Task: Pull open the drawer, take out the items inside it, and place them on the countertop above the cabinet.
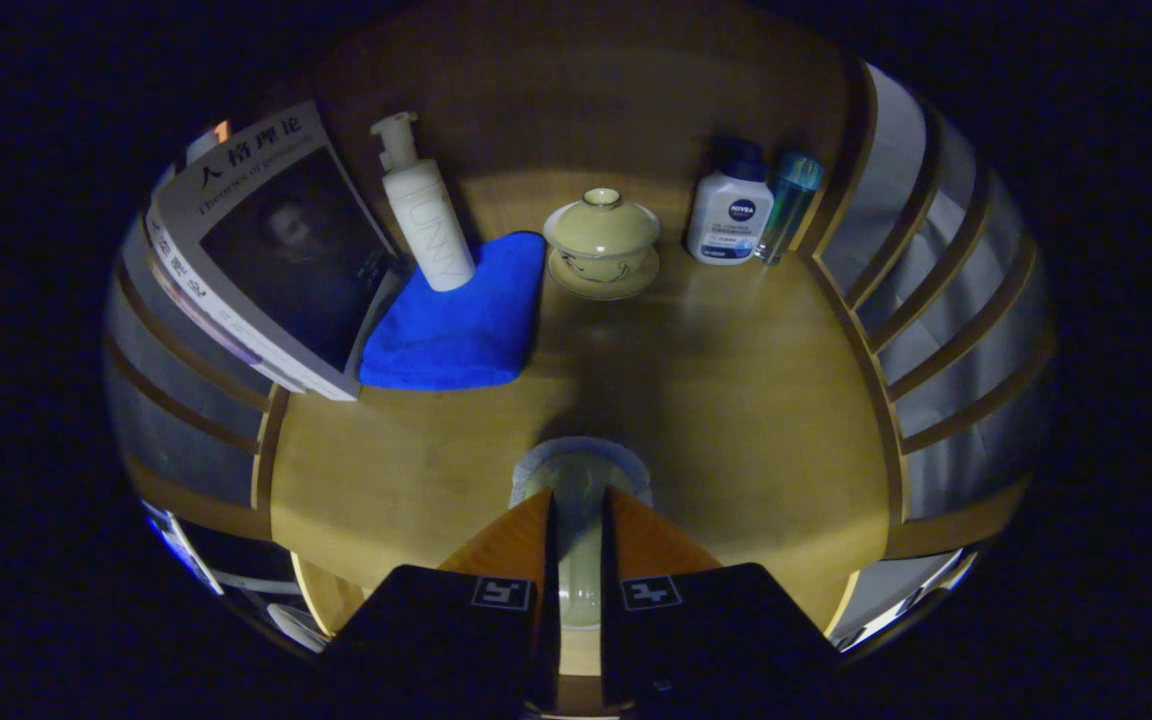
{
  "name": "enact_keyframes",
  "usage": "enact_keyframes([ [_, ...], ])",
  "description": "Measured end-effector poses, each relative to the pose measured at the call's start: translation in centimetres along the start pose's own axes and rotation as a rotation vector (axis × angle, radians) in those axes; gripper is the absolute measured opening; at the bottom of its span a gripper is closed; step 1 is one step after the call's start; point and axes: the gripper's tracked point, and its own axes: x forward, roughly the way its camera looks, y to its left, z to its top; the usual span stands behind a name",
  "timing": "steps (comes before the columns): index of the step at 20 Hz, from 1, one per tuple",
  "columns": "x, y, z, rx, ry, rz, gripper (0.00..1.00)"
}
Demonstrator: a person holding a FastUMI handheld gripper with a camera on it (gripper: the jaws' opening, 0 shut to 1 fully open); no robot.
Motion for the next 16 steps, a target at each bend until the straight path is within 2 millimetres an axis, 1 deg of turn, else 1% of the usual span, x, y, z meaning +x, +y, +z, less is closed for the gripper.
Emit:
enact_keyframes([
  [3,0.2,0.2,0.0,-0.016,-0.023,0.000,0.22],
  [4,0.1,0.5,0.1,-0.017,-0.030,0.018,0.25],
  [6,-0.2,0.4,0.2,-0.011,-0.051,0.028,0.29],
  [8,-0.7,0.3,0.2,0.008,-0.076,0.032,0.37],
  [10,-1.5,0.5,0.1,0.021,-0.098,0.055,0.44],
  [13,-3.6,0.2,-0.3,0.005,-0.164,0.045,0.55],
  [16,-6.1,0.6,-1.4,-0.020,-0.247,0.051,0.65],
])
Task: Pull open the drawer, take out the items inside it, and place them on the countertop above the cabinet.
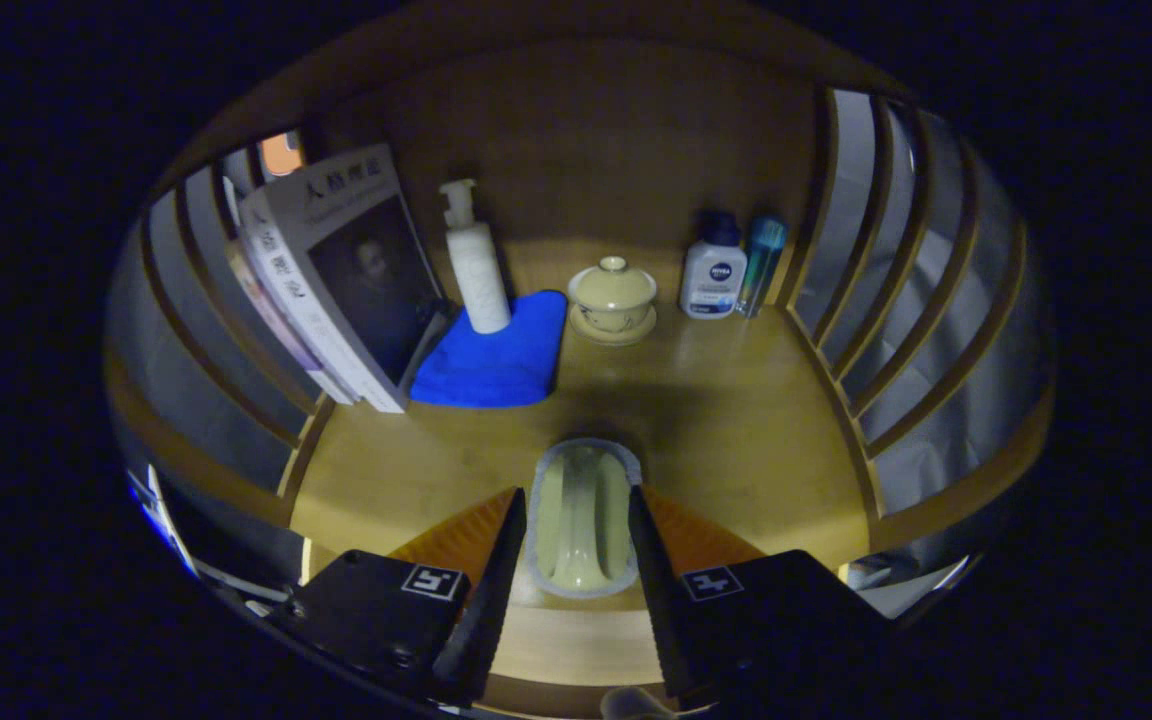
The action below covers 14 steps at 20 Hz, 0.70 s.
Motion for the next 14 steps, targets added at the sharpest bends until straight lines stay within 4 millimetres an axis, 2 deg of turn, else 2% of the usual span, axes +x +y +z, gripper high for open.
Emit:
enact_keyframes([
  [3,-3.3,0.8,-0.9,-0.027,-0.118,0.018,0.65],
  [7,-9.8,1.8,-1.7,-0.072,-0.408,0.039,0.65],
  [10,-16.5,1.0,-3.1,-0.087,-0.663,-0.004,0.88],
  [11,-18.0,0.4,-3.8,-0.086,-0.737,-0.028,0.95],
  [12,-19.5,0.1,-4.5,-0.086,-0.812,-0.052,1.00],
  [14,-22.5,-0.3,-7.2,-0.073,-0.917,-0.064,1.00],
])
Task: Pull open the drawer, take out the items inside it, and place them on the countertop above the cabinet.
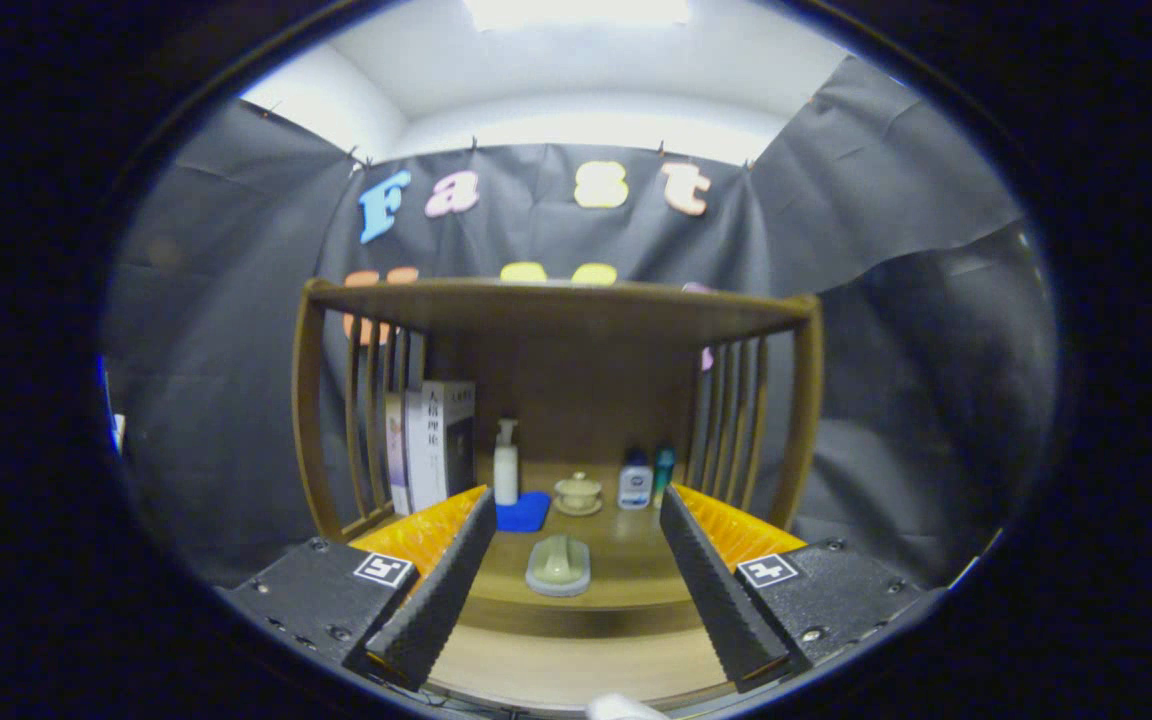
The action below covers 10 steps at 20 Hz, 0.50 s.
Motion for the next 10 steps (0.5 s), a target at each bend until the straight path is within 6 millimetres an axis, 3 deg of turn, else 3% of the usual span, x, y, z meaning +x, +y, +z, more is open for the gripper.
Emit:
enact_keyframes([
  [3,-3.9,0.3,-2.3,0.051,-0.014,0.006,1.00],
  [6,-6.1,-0.2,-5.9,0.053,0.021,-0.015,1.00],
  [10,-8.3,-0.3,-13.1,0.031,0.120,-0.041,1.00],
])
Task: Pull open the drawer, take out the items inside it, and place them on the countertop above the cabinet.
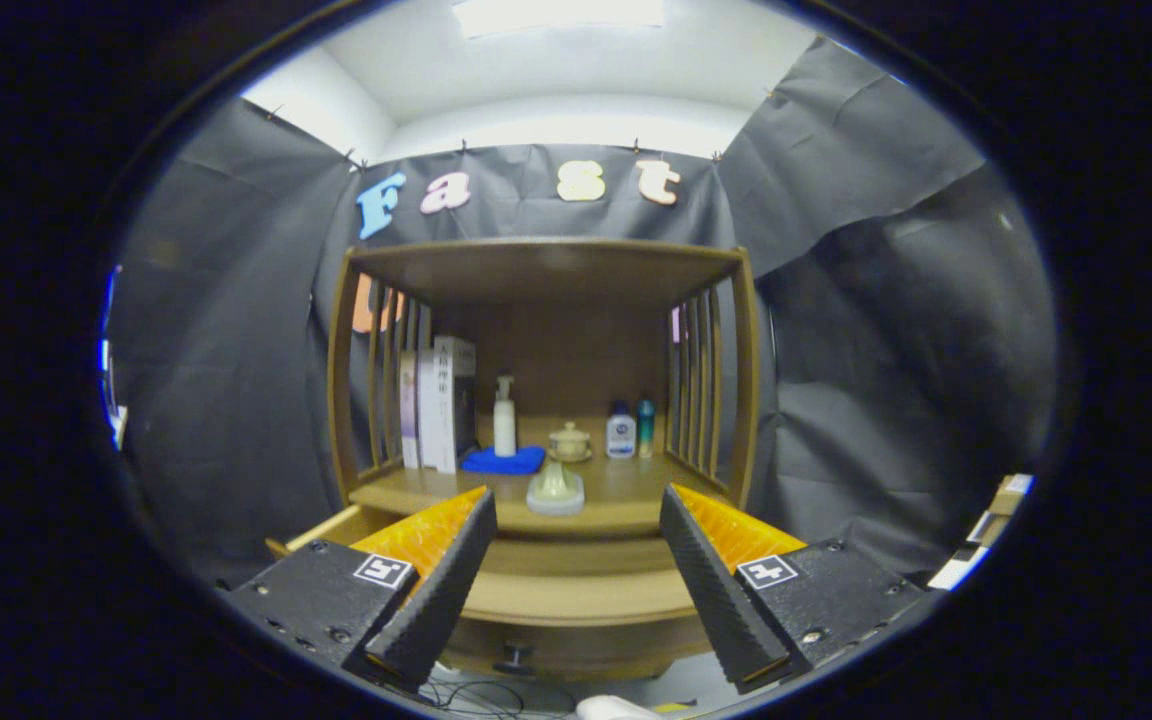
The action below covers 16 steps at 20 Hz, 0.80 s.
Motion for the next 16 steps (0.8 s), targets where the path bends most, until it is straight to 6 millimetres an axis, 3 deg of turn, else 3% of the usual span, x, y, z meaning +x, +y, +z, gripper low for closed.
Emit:
enact_keyframes([
  [3,-0.7,0.9,-5.5,0.020,0.088,0.021,1.00],
  [5,-1.1,1.3,-8.0,0.035,0.123,0.031,1.00],
  [10,-0.5,2.2,-11.5,0.026,0.168,0.034,1.00],
  [16,1.2,4.0,-13.8,0.002,0.193,0.047,1.00],
])
